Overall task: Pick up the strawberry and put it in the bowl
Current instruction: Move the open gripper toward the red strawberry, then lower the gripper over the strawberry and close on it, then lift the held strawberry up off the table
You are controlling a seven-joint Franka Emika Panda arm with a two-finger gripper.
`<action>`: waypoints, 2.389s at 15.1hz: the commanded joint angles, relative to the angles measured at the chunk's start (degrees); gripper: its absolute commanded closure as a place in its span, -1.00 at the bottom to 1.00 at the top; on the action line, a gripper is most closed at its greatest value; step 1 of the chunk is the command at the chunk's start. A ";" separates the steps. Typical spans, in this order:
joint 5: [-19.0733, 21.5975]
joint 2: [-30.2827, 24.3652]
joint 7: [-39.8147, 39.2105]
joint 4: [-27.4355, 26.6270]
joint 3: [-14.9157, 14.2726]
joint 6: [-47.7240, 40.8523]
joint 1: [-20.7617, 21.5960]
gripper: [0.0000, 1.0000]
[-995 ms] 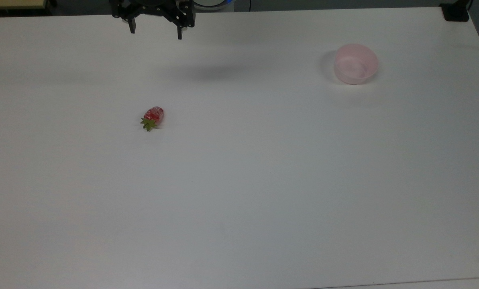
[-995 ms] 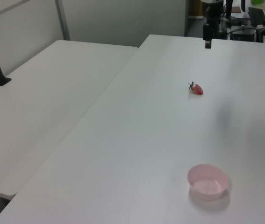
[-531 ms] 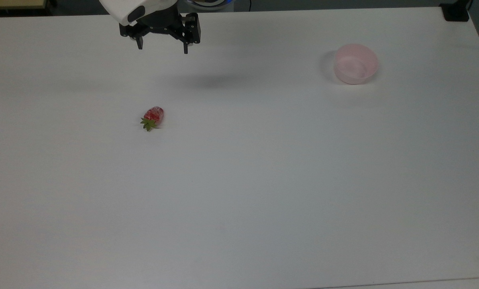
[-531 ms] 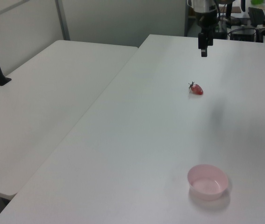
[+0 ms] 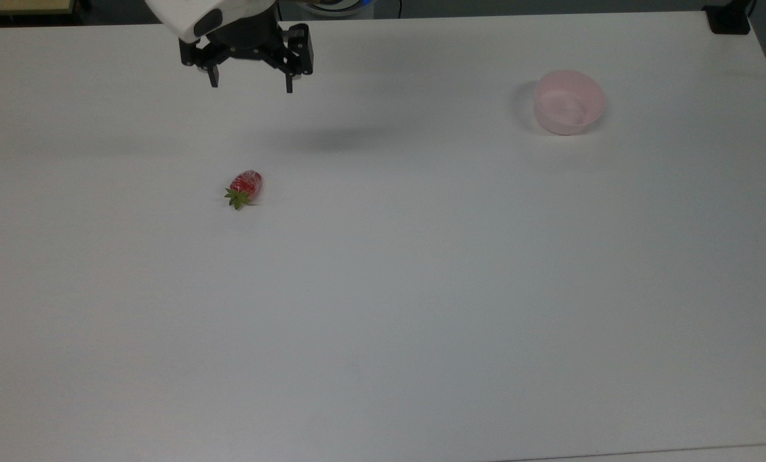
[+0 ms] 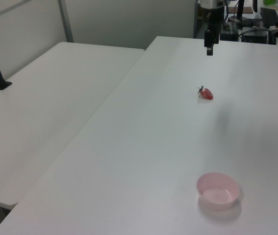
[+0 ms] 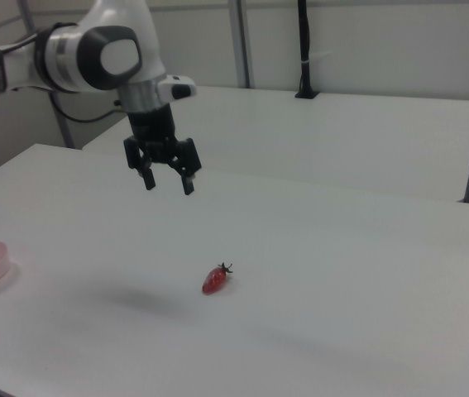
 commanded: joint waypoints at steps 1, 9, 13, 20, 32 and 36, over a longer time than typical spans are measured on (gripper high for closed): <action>0.95 6.09 -3.08 1.87 -0.46 6.73 -2.93 -1.00; -0.28 16.55 -3.08 -0.06 -0.55 16.33 -4.78 -1.00; -0.11 17.44 -2.99 -3.13 -0.46 17.66 -4.16 -0.94; -0.72 20.95 -2.64 -5.60 -0.20 20.12 -2.67 -0.43; -0.99 16.74 -7.30 -5.78 -0.28 19.42 -3.99 0.32; 2.60 9.98 -12.03 -2.53 -0.55 9.61 -3.29 0.31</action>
